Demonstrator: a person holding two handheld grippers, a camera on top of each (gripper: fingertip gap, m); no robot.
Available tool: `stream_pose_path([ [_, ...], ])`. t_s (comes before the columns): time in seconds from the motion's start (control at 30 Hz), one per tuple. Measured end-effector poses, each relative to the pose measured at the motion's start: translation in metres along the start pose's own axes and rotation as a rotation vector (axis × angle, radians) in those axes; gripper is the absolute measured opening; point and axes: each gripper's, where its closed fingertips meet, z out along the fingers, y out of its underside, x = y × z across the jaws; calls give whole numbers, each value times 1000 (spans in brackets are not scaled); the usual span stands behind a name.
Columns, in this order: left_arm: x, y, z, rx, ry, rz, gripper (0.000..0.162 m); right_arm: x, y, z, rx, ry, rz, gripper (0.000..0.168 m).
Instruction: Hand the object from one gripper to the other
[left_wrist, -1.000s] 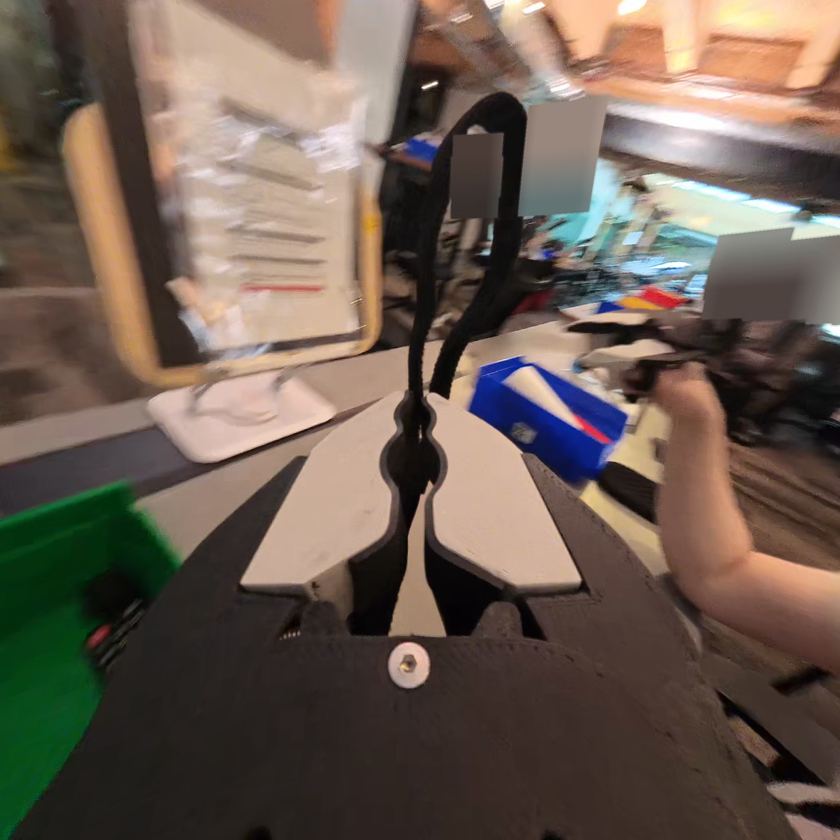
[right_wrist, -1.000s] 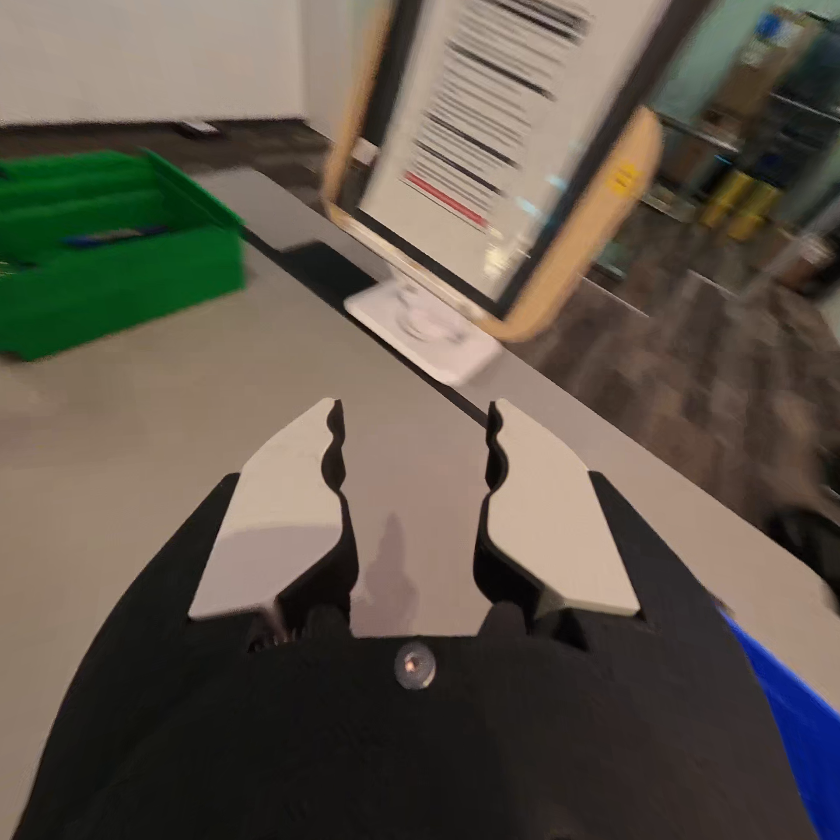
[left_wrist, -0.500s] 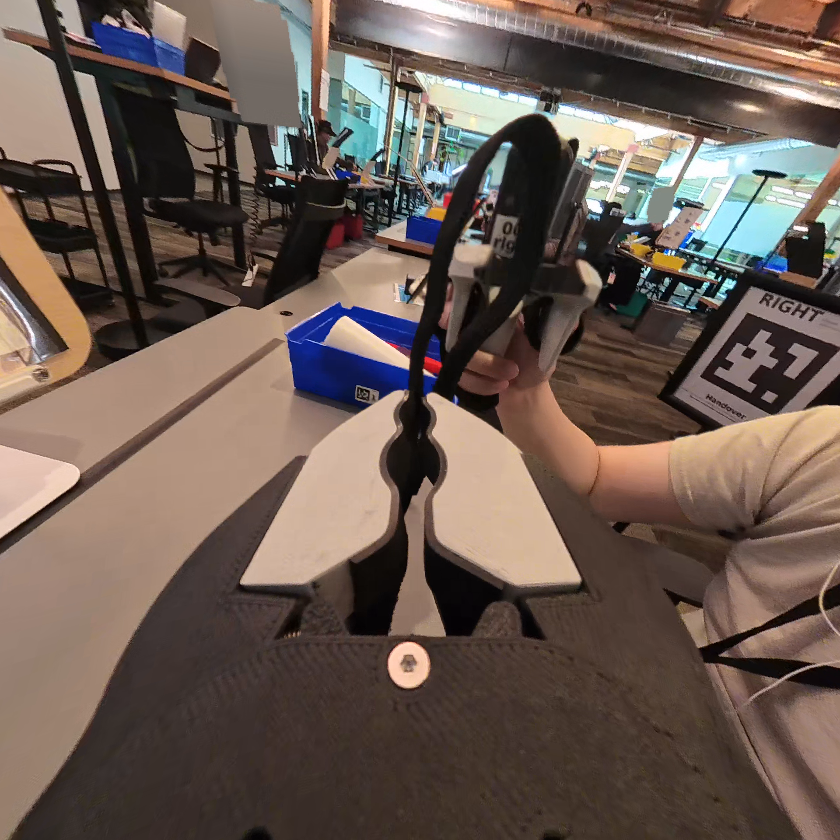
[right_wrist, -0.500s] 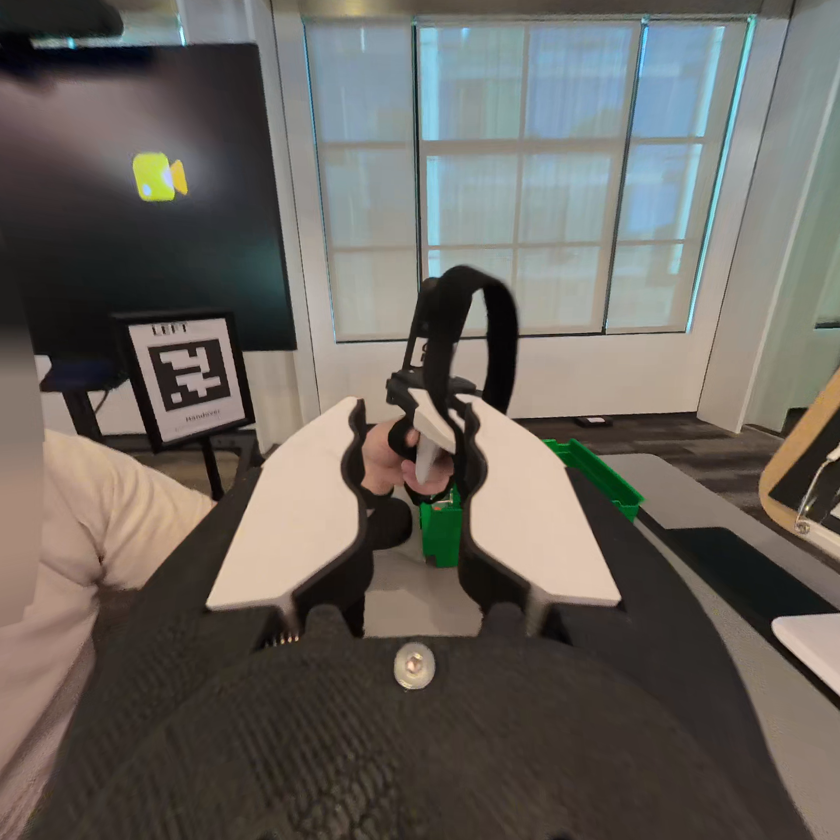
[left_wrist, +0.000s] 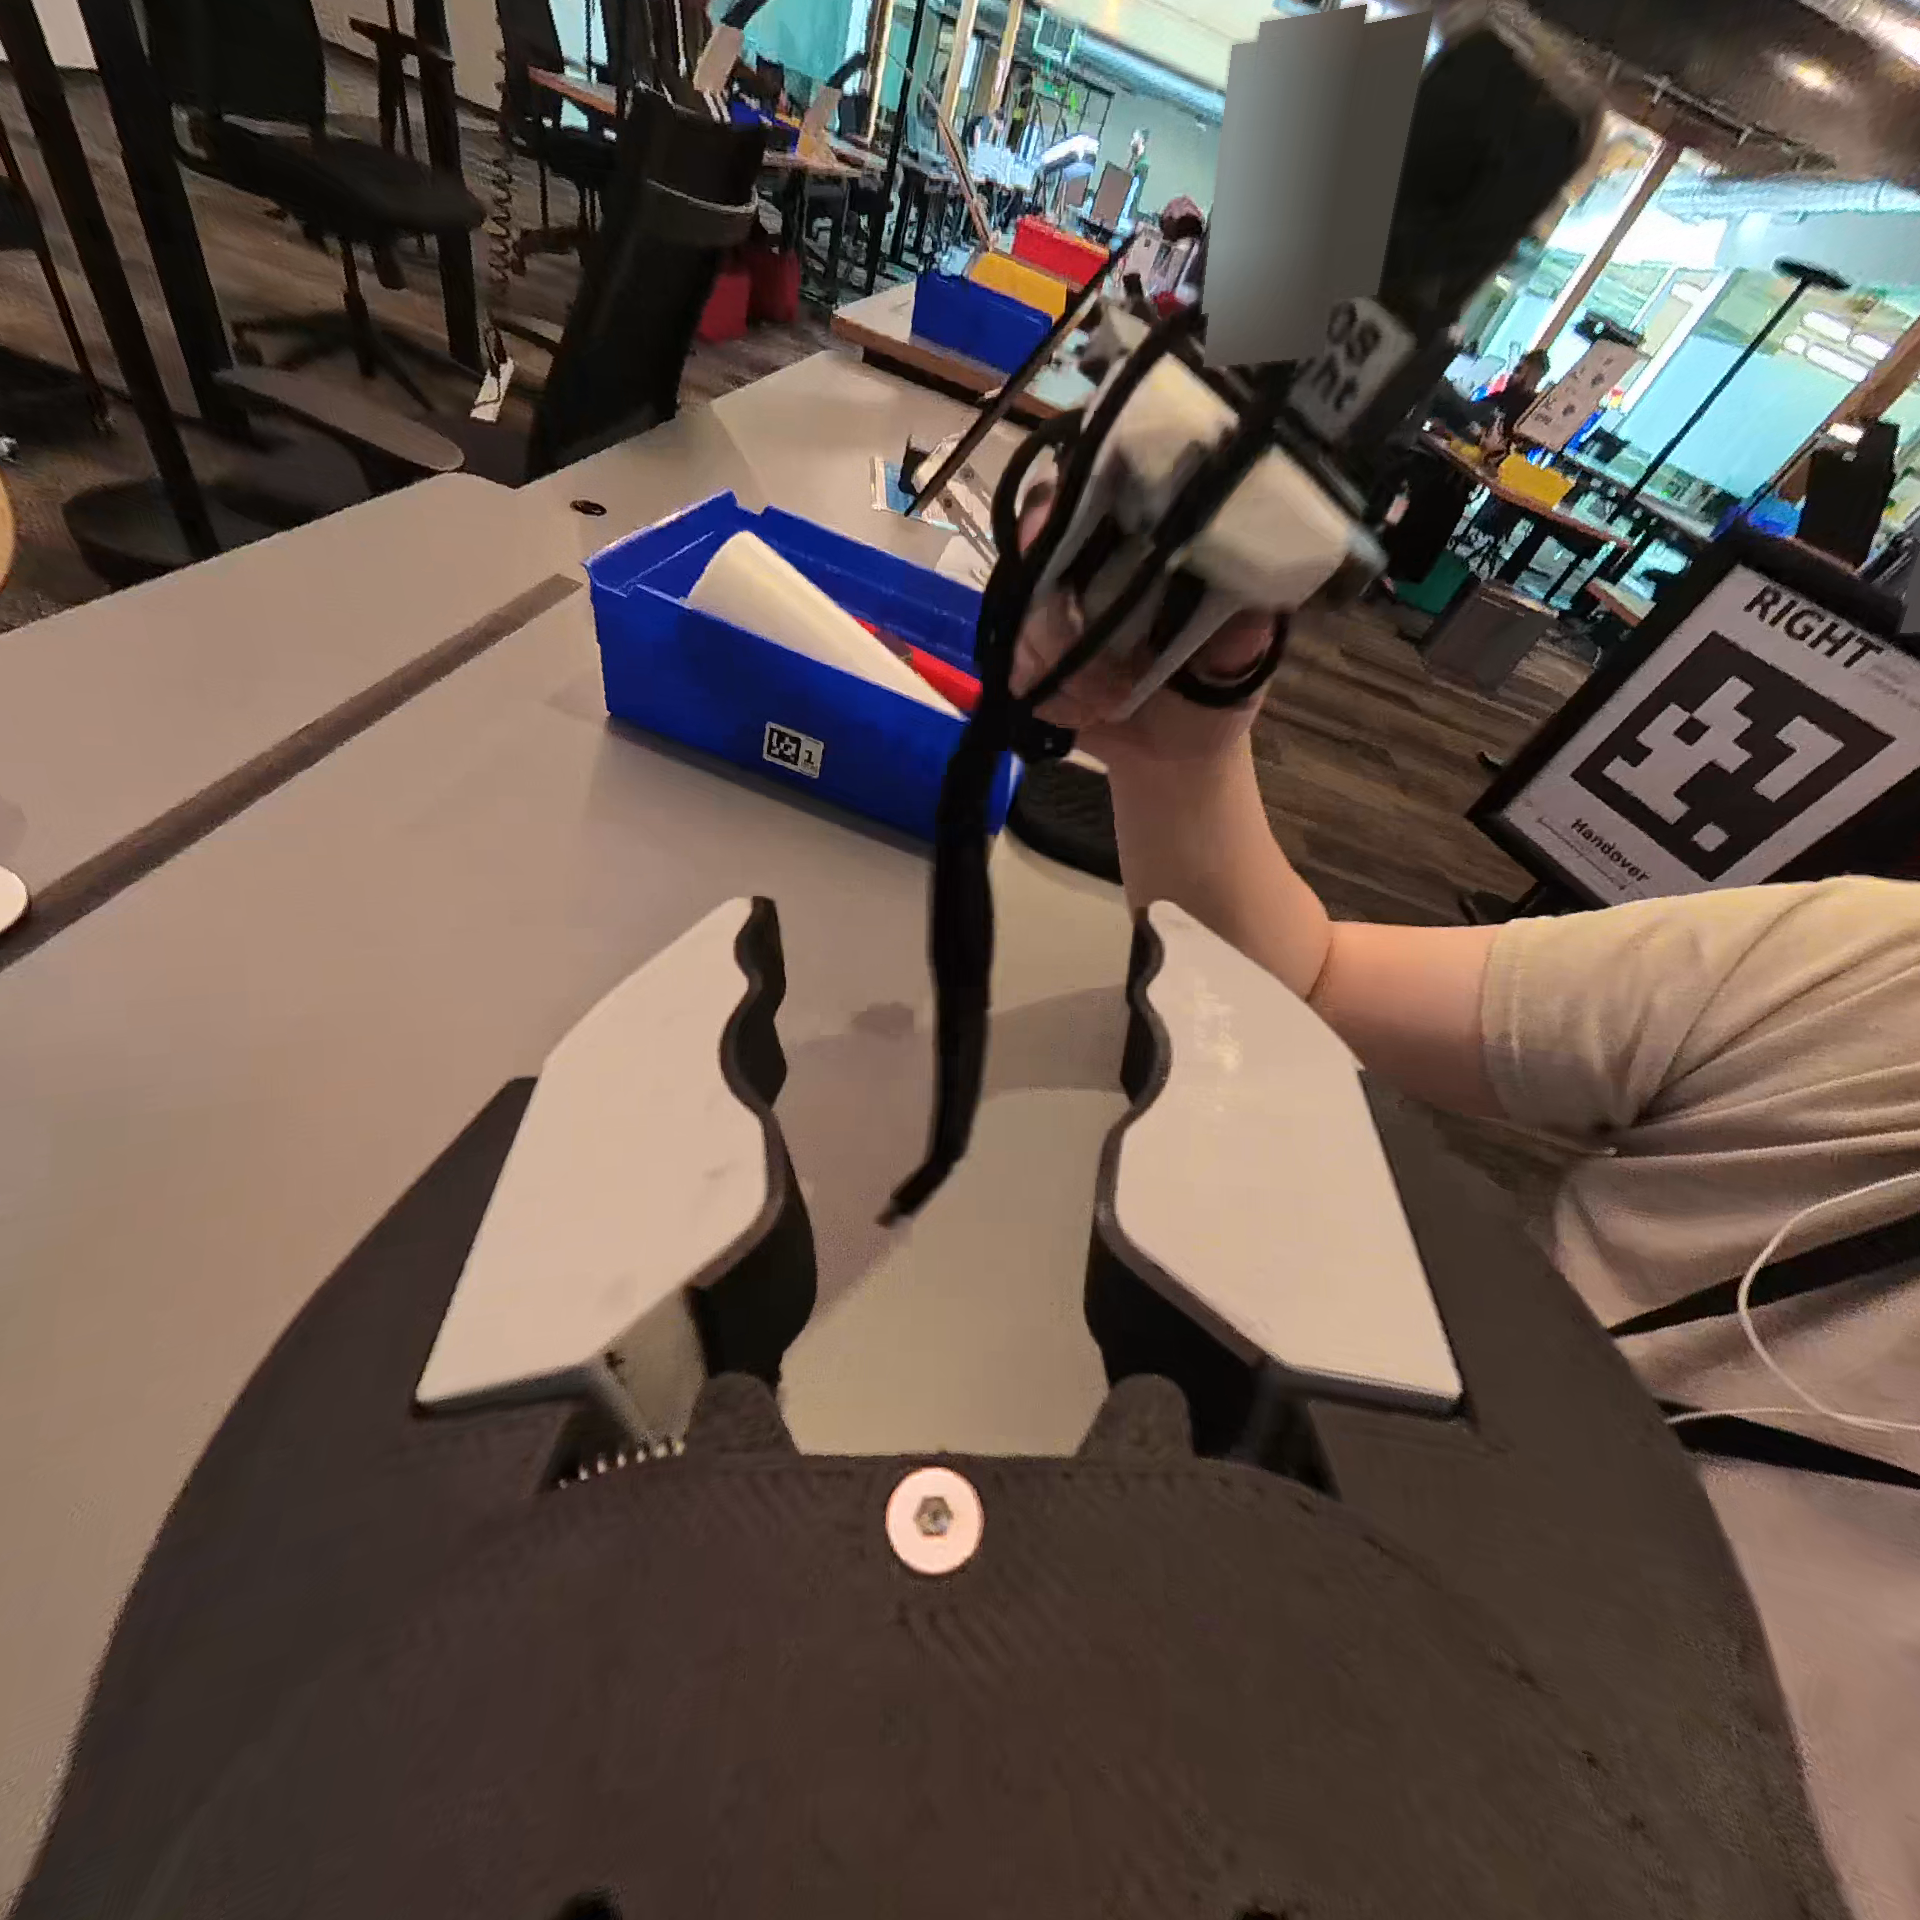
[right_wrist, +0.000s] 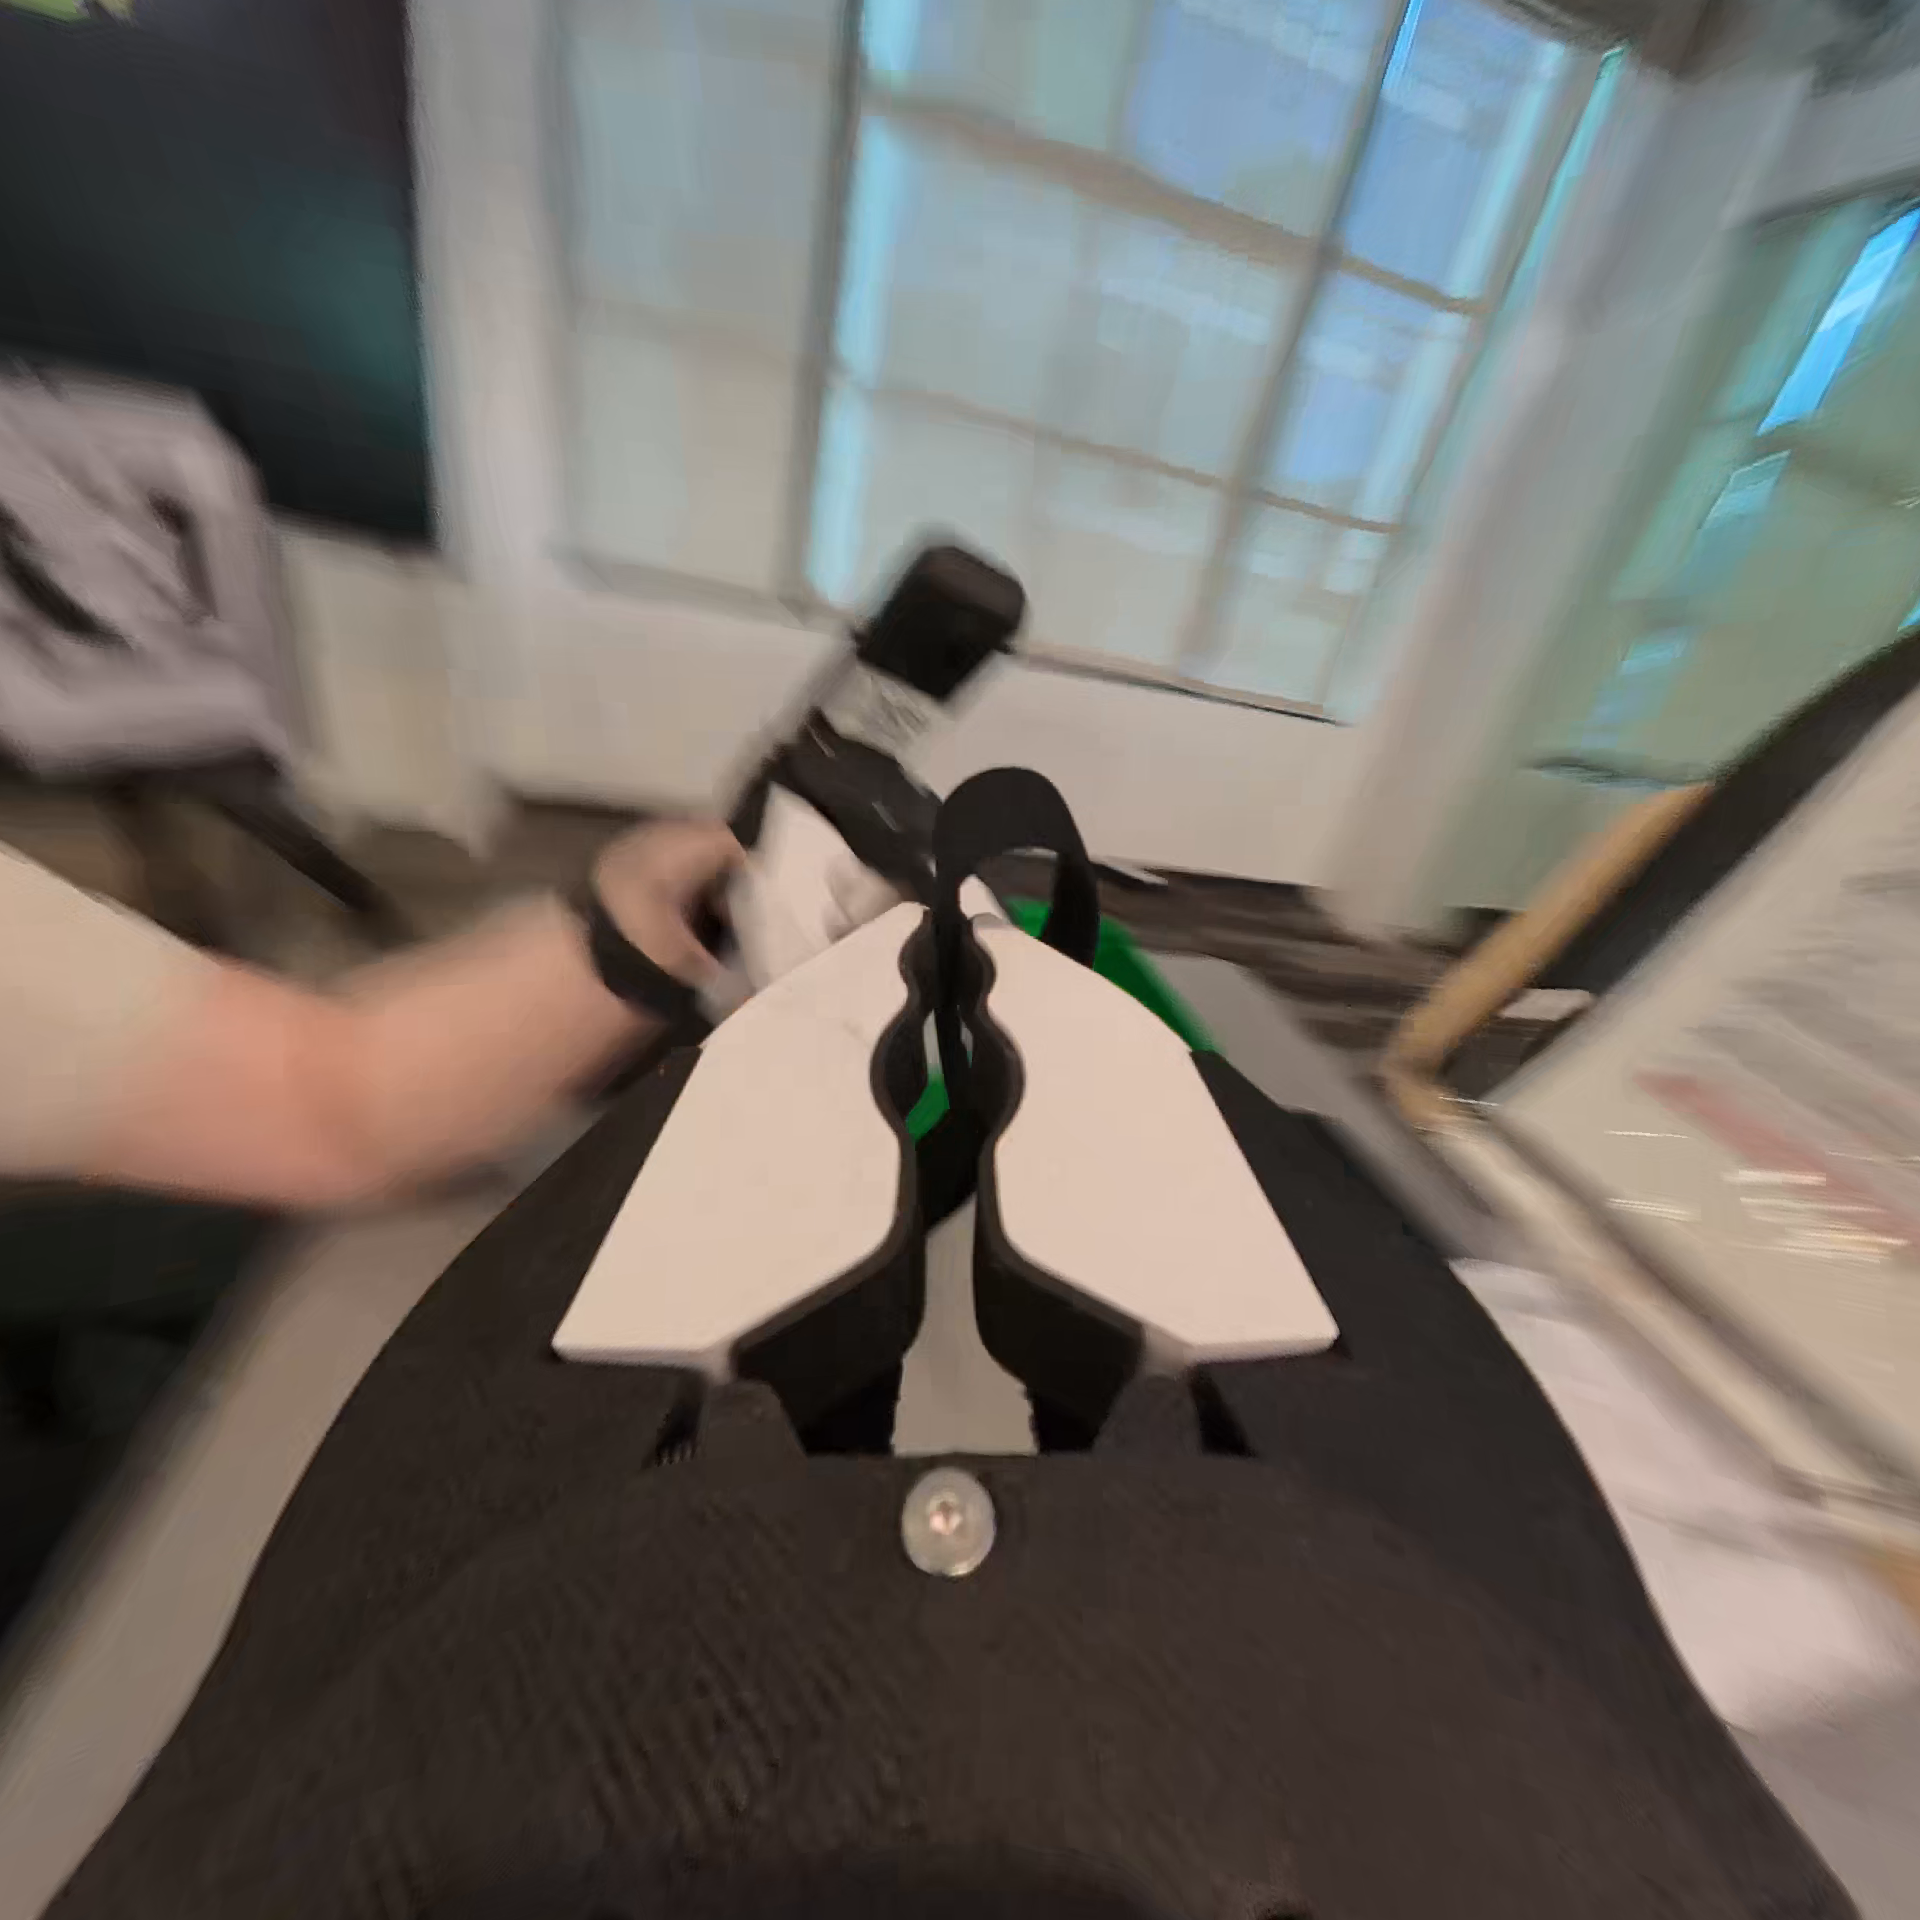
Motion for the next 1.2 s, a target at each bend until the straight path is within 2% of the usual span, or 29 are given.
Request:
stream_pose_path([
  [0.13, 23, -18, -7, 73, 26, 54, 51, 11, 25, -1, -253, 191, -514, 3],
  [0.2, 24, -17, -8, 42, -68, 161, 51, 7, 30, 1, -306, 209, -677, 4],
  [0.23, 21, -15, -9, 15, -141, 228, 51, 2, 31, 3, -307, 185, -669, 3],
  [0.37, 14, -17, -14, -30, -345, 438, 48, -22, 19, 9, -214, 38, -386, 3],
  [0.47, 29, -20, -15, -24, -332, 512, 44, -42, 2, 9, -124, -80, -209, 3],
  [0.53, 51, -20, -14, -6, -245, 522, 45, -60, -12, 8, -65, -183, -106, 3],
  [0.6, 79, -18, -12, 20, -102, 486, 49, -74, -28, 5, 4, -265, -16, 4],
  [0.67, 102, -14, -8, 18, 31, 401, 63, -81, -38, 2, 45, -300, 27, 4],
  [0.73, 97, -12, 2, 5, -1, 365, 64, -82, -40, 3, 45, -281, 11, 4],
  [0.77, 88, -11, 9, -8, -60, 374, 62, -82, -39, 4, 39, -265, -6, 4],
  [0.8, 77, -8, 15, -31, -121, 391, 49, -82, -39, 4, 35, -256, -21, 4],
  [0.83, 68, -8, 20, -35, -168, 413, 19, -81, -38, 5, 28, -241, -31, 3],
  [0.87, 64, -11, 24, -12, -179, 425, 6, -76, -38, 5, 27, -206, -42, 4],
  [0.9, 62, -13, 26, 3, -168, 419, 5, -68, -40, 4, 49, -156, -57, 4],
  [0.97, 58, -16, 25, 19, -142, 375, 5, -51, -51, -3, 135, -49, -92, 24],
  [1.03, 51, -31, 12, 128, -130, 298, 5, -39, -56, -12, 184, 35, -160, 44],
  [1.13, 52, -47, -10, 254, 35, 60, 5, -42, -50, -21, 201, 36, -380, 44],
  [1.2, 48, -52, -20, 306, 127, -78, 5, -40, -31, -18, 150, 88, -608, 43],
])
